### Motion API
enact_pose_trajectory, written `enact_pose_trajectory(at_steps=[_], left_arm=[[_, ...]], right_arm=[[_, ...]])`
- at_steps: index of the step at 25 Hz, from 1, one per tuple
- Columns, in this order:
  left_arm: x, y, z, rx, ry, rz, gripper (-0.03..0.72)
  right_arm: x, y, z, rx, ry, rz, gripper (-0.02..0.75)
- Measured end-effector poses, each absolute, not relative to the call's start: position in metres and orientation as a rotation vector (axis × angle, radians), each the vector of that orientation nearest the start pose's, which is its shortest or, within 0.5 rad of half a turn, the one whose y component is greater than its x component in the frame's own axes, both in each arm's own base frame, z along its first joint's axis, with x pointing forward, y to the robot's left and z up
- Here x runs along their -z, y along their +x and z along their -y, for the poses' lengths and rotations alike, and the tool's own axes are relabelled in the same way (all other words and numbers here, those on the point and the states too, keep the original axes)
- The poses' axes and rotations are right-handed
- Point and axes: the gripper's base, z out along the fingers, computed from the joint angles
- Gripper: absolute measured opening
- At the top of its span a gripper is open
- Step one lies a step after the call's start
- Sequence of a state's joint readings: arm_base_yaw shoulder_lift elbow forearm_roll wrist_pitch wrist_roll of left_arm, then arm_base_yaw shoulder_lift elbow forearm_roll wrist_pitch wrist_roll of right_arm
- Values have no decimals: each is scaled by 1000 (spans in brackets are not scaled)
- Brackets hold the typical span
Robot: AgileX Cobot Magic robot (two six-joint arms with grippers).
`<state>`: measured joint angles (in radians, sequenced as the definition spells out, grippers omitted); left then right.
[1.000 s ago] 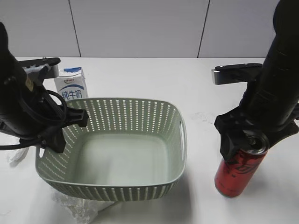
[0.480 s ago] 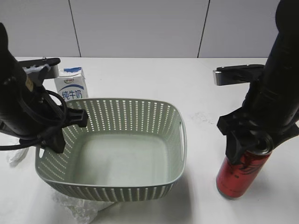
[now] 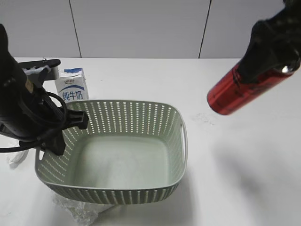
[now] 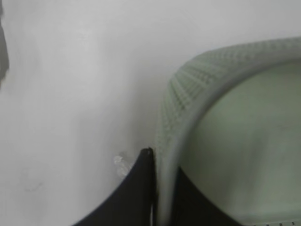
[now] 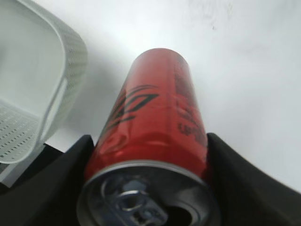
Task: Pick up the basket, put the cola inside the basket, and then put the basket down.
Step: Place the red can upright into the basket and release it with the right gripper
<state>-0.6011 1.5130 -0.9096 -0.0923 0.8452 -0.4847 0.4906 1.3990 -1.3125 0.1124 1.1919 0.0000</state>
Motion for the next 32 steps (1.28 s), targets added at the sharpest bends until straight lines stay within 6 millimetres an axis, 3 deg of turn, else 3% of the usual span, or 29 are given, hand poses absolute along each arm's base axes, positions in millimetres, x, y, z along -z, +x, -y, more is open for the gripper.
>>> enact_pose_trajectory(at_steps=[6,11,16,22,27,32], left_arm=[[-214,219,158,259,93,-2989,-4],[-214,220,157,246,103,-2986,-4],[-213,220,157,243,105,-2986,-4],[-213,220,157,241,107,-2984,-4],[-213,220,157,241,107,-2984,-4],[-213,220,157,240,108,-2983,-4]], right_arm=[[-399,225,-144,-407,-774,-2491,506],[-408,212,-171,-468,-930,-2419,506],[-382,203,-219,-491,-1148,-2447,506],[-326,215,-273,-355,-1358,-2527,506],[-298,233,-300,-312,-1398,-2566,505],[-280,241,-309,-295,-1412,-2602,505]])
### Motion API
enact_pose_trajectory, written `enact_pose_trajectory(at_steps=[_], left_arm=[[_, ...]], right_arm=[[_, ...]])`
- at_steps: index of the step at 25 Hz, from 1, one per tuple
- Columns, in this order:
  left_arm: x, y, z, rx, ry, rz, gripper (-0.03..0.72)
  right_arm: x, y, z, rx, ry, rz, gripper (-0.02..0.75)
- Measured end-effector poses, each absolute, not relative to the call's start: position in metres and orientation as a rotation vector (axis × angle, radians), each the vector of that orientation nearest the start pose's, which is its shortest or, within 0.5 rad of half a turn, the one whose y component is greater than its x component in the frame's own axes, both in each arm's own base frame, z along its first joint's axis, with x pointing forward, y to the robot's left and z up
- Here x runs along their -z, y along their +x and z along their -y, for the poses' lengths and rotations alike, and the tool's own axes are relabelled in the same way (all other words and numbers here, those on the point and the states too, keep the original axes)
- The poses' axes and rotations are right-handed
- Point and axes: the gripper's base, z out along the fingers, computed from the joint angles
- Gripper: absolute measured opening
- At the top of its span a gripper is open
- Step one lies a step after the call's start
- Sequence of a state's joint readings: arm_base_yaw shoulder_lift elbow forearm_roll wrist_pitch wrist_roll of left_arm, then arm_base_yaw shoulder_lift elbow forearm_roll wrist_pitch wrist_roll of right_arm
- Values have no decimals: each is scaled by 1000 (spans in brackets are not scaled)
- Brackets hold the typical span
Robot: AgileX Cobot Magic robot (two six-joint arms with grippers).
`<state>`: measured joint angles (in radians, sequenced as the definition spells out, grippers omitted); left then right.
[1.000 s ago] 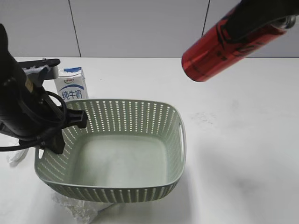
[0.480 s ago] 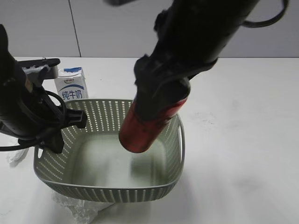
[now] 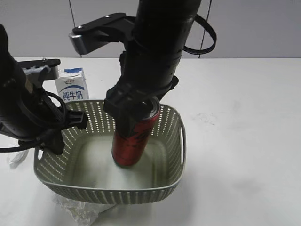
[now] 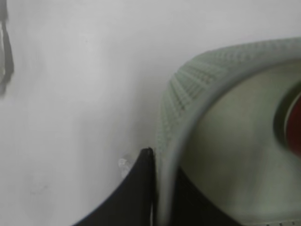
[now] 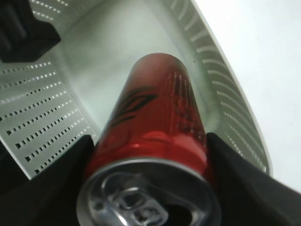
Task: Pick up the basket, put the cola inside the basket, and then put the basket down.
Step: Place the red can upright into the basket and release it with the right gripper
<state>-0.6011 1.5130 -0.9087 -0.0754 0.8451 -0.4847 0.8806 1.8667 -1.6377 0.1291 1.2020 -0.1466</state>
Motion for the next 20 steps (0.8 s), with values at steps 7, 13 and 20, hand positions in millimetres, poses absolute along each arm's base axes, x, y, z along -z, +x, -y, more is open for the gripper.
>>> enact_pose_trajectory(at_steps=[7,13,20], left_arm=[[-213,220,157,238,110,-2983,-4],[-213,220,156,227,117,-2982,-4],[-213,220,156,224,119,-2981,-4]], right_arm=[[-279,241,-309,-292,-1414,-2605,516],[-279,240,-310,-317,-1408,-2609,612],[-299,242,-317,-402,-1354,-2571,617]])
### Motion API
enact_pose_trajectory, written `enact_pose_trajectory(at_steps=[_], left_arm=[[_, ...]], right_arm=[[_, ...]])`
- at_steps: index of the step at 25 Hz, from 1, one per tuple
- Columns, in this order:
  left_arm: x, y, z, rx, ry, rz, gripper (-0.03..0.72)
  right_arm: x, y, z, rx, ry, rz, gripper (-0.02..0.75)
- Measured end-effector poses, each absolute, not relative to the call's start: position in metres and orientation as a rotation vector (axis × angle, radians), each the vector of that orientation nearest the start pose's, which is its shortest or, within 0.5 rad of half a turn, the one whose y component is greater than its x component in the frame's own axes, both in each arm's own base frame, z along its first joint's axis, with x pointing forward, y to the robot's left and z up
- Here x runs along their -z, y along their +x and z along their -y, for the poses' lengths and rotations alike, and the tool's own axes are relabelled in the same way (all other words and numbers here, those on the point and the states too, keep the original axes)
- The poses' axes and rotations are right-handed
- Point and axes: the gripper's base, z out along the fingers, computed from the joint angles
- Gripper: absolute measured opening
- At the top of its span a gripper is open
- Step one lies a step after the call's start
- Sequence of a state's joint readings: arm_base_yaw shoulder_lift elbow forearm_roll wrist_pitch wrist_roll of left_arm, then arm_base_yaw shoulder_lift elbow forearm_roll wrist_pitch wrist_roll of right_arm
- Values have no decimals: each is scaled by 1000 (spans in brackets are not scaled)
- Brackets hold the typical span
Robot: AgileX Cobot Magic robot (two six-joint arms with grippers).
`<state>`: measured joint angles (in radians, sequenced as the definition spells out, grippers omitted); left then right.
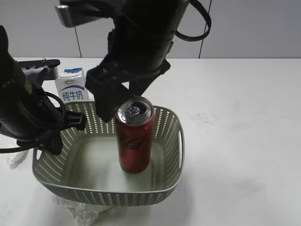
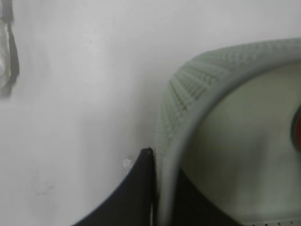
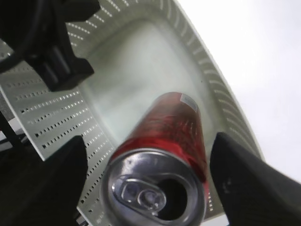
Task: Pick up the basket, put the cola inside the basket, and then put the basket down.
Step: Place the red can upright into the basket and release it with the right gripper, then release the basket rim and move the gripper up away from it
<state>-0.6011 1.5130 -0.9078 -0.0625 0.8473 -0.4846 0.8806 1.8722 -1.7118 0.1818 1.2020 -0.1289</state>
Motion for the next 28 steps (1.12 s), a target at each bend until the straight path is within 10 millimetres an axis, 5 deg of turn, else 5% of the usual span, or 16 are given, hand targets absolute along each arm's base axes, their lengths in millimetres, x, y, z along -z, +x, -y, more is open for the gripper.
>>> enact_pose_trajectory(at_steps=[8,19,23,28], left_arm=[[-213,220,156,221,120,-2983,-4],[-213,218,156,231,108,-2999,-4],[-213,217,156,235,100,-3013,-4],[-213,216,156,224,101,-3029,-4]], right_arm=[[-340,271,-298,-289,-1132,-2497,617],[-340,359,-182,-237,-598,-2658,597],[-341,375,-142,-206,-454,-2679,594],[-351,368,-81,-134,-297,-2688,594]])
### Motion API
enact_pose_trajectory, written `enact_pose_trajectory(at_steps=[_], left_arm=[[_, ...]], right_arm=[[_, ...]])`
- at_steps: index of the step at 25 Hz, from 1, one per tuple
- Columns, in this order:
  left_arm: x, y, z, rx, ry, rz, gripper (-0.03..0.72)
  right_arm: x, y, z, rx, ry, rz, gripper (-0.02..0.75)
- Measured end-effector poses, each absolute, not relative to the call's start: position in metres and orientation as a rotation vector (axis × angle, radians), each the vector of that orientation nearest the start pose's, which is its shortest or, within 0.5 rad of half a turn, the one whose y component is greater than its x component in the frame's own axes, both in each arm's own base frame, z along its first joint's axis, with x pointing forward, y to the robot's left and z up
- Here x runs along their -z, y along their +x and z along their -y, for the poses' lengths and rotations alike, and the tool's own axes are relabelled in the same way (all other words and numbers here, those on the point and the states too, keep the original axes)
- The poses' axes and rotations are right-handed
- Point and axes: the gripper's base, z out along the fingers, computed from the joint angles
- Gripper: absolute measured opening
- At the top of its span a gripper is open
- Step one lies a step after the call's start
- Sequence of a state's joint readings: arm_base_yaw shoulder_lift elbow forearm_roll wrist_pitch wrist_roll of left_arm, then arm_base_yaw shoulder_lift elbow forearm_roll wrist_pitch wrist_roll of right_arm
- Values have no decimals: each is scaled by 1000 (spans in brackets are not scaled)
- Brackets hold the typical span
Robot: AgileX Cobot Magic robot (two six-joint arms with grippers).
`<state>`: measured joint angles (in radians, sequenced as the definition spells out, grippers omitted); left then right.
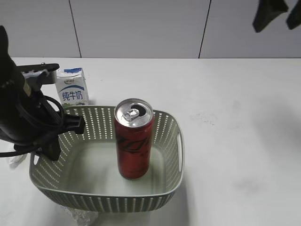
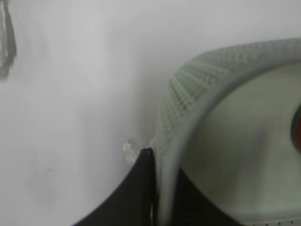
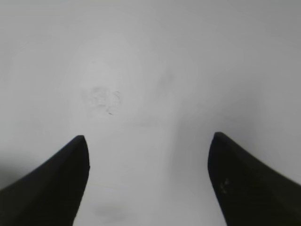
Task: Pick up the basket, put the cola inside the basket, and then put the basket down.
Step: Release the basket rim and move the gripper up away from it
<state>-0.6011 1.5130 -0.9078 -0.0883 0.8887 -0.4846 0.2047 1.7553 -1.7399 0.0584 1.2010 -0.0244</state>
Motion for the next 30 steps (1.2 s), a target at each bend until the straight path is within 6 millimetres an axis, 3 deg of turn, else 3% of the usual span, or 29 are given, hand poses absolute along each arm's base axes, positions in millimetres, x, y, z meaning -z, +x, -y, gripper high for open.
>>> enact_pose_trajectory(at_steps=[5,11,21,30], left_arm=[[-212,215,155,218,101,-3038,-4],[-212,215,155,219,100,-3038,-4],[-212,215,155,219,100,-3039,-4],[-212,215,155,217,100,-3042,-4]], right_arm=[[-359,331,-29,-61,-184,-2702,594],[-370,249,-20,-66,-189,-2666,592],[-329,134,-13,-62,-188,-2555,592],[-283,74,-9,-55,-176,-2396,592]])
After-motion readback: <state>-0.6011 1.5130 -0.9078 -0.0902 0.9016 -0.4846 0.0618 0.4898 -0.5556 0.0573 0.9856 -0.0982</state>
